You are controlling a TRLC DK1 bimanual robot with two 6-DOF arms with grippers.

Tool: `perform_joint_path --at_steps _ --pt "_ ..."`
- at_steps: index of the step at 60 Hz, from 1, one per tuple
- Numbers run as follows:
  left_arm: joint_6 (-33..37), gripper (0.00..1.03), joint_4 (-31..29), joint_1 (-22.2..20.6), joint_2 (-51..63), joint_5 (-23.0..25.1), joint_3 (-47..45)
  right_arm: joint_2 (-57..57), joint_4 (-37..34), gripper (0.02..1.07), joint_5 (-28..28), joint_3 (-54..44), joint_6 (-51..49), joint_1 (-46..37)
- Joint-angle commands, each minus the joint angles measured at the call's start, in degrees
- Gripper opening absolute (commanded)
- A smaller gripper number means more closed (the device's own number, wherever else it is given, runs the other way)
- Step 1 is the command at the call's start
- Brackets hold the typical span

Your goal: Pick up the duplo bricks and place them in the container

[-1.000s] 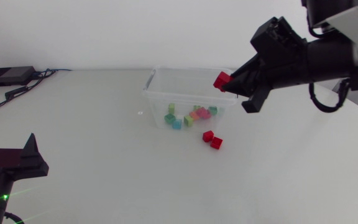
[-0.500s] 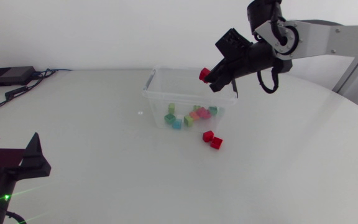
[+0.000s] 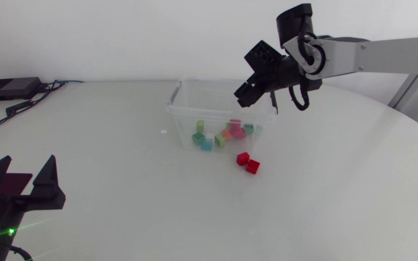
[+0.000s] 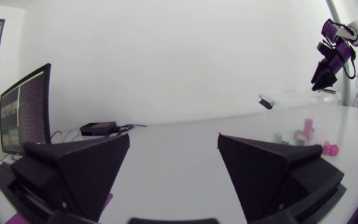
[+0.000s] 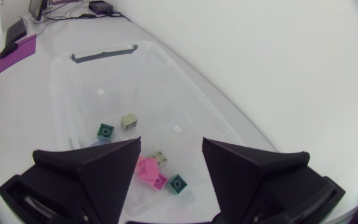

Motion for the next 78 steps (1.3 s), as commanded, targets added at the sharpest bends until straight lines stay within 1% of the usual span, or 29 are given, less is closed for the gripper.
perform_joint_path --at_steps 1,7,10,19,22,25,30,35,39,44,52,55,60,63,69,78 --pt "-1.88 0.99 -0.46 0.23 -0.61 0.81 -0.95 -4.67 0.87 1.02 0.42 -2.9 1.3 0.15" --pt "-4.51 0.99 -1.43 1.02 -0.52 1.96 -0.78 -10.83 0.87 1.02 0.42 -7.29 1.22 0.06" --pt "-4.51 0.99 -1.69 1.55 -0.52 2.48 -0.69 -13.64 0.87 1.02 0.51 -9.49 1.39 -0.11" --pt "-5.3 0.99 -2.48 2.86 -0.43 5.82 -0.6 -25.15 0.16 1.02 0.33 -20.03 1.13 0.06" --pt "-6.62 0.99 -3.01 3.04 -0.43 7.58 -0.51 -29.19 -0.45 1.02 0.15 -23.64 0.95 0.42" --pt "-7.85 0.99 -3.1 3.04 -0.17 8.02 -0.51 -33.15 -1.33 1.02 -0.2 -27.77 0.78 0.59" --pt "-8.82 0.99 -3.36 2.86 -0.08 8.55 -0.51 -36.23 -1.51 1.02 -0.28 -32.78 0.69 0.85" --pt "-8.82 0.99 -3.36 3.04 0.36 8.55 -0.51 -36.84 -0.45 1.02 0.33 -39.19 -0.36 0.77" --pt "-8.64 0.99 -3.54 3.04 0.36 8.55 -0.51 -35.52 0.6 1.02 0.33 -42.18 -0.72 0.68" --pt "-8.82 0.99 -3.54 2.95 1.24 8.55 -0.42 -32.27 4.21 1.02 0.42 -45.52 -1.33 0.59" --pt "-8.64 0.99 -3.45 2.6 1.15 8.55 -0.51 -24.54 8.07 1.02 -0.02 -45.17 -1.68 -0.64" --pt "-8.29 0.99 -3.27 2.95 0.1 8.55 -0.51 -21.37 9.92 1.02 -0.11 -44.47 -1.86 -1.08" --pt "-8.2 0.99 -3.01 3.04 -0.52 8.46 -0.6 -16.54 10.8 1.02 -1.16 -42.45 -1.95 -1.69" --pt "-8.2 0.99 -3.01 3.22 -0.43 8.46 -0.51 -12.14 13.17 1.02 -1.43 -41.04 -2.03 -2.31" --pt "-8.2 0.99 -3.01 3.04 -0.52 8.46 -0.6 -6.26 15.63 1.02 -2.22 -38.05 -2.47 -3.8" --pt "-8.2 0.99 -3.01 3.04 -0.43 8.46 -0.51 -0.89 16.33 1.02 -3.8 -34.45 -3.0 -5.12"
